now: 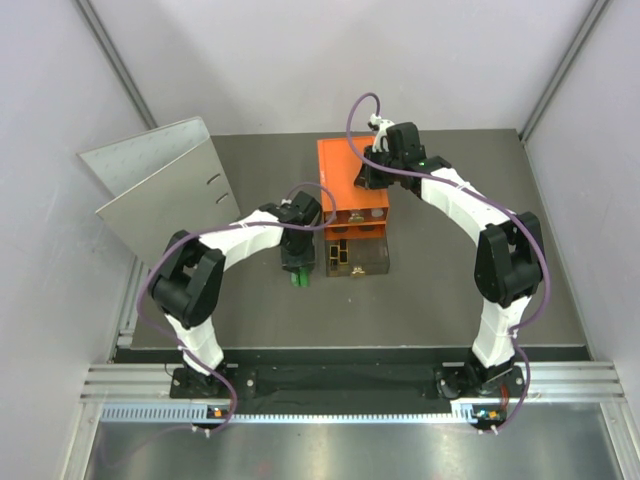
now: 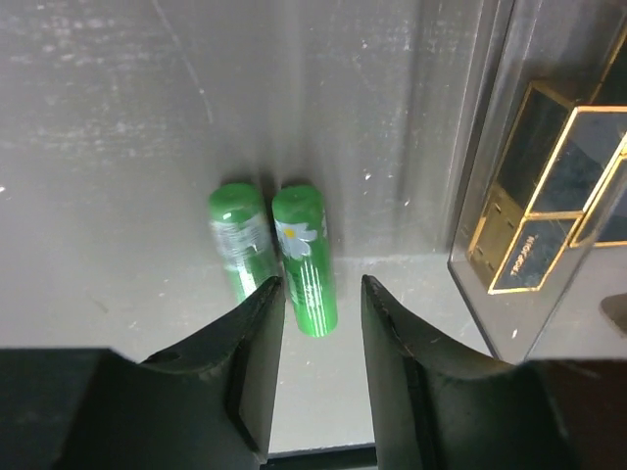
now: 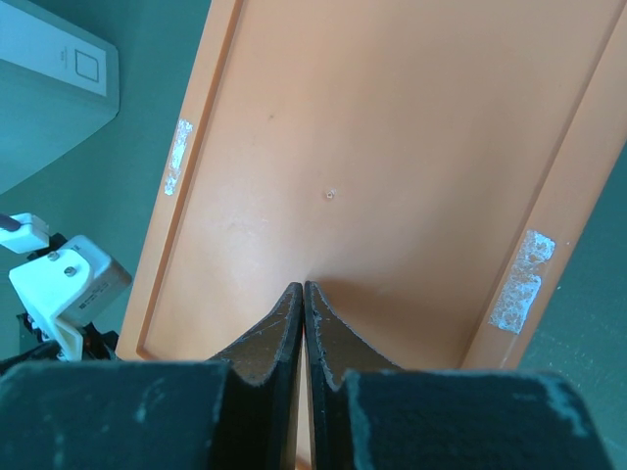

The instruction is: Organize the makeup

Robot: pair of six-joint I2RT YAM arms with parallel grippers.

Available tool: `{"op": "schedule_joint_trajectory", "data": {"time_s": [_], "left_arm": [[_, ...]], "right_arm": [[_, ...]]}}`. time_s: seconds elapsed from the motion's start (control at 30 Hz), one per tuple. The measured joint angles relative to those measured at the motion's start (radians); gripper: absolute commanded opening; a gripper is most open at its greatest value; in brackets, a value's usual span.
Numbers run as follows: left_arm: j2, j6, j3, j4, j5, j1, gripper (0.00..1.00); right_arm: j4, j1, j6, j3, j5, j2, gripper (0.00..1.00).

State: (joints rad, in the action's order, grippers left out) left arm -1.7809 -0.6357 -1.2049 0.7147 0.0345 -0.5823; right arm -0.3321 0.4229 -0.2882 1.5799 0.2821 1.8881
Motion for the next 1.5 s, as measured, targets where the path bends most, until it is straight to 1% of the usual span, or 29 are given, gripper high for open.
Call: {"op": "schedule_joint_trajectory", "data": {"time_s": [0.17, 0.23, 0.27, 0.3, 0.33, 0.37, 0.7, 0.87, 1.07, 1.13, 1.3, 1.5], "left_arm": [[-0.037, -0.001, 0.003, -0.018, -0.011, -0.003, 0.41], [-0.059, 0.0, 0.003, -0.02, -0.012, -0.005, 0.4], [-0.064, -0.001, -0.002, -0.016, -0.016, -0.005, 0.35], [-0.064, -0.001, -0.003, -0.017, -0.015, -0.006, 0.25], [-0.066, -0.002, -0.004, -0.017, -0.015, -0.007, 0.07], [-0.068, -0.005, -0.005, -0.017, -0.016, -0.009, 0.0], [-0.068, -0.01, -0.023, -0.012, -0.019, -0.031, 0.0], [-0.055, -0.016, -0.105, 0.026, -0.019, -0.034, 0.0], [0.003, -0.015, -0.249, 0.08, -0.023, -0.034, 0.0], [0.022, -0.015, -0.276, 0.08, -0.035, -0.034, 0.0], [0.047, -0.016, -0.285, 0.078, -0.084, -0.034, 0.0], [0.013, -0.021, -0.291, 0.058, -0.143, -0.045, 0.0]], "right_arm": [[0.0, 0.0, 0.0, 0.0, 0.0, 0.0, 0.03], [0.0, 0.0, 0.0, 0.0, 0.0, 0.0, 0.03], [0.0, 0.0, 0.0, 0.0, 0.0, 0.0, 0.03], [0.0, 0.0, 0.0, 0.0, 0.0, 0.0, 0.03], [0.0, 0.0, 0.0, 0.0, 0.0, 0.0, 0.03], [0.0, 0.0, 0.0, 0.0, 0.0, 0.0, 0.03], [0.0, 0.0, 0.0, 0.0, 0.0, 0.0, 0.03], [0.0, 0.0, 0.0, 0.0, 0.0, 0.0, 0.03], [0.0, 0.0, 0.0, 0.0, 0.0, 0.0, 0.03], [0.0, 0.0, 0.0, 0.0, 0.0, 0.0, 0.03], [0.0, 0.0, 0.0, 0.0, 0.0, 0.0, 0.03], [0.0, 0.0, 0.0, 0.0, 0.0, 0.0, 0.03]]}}
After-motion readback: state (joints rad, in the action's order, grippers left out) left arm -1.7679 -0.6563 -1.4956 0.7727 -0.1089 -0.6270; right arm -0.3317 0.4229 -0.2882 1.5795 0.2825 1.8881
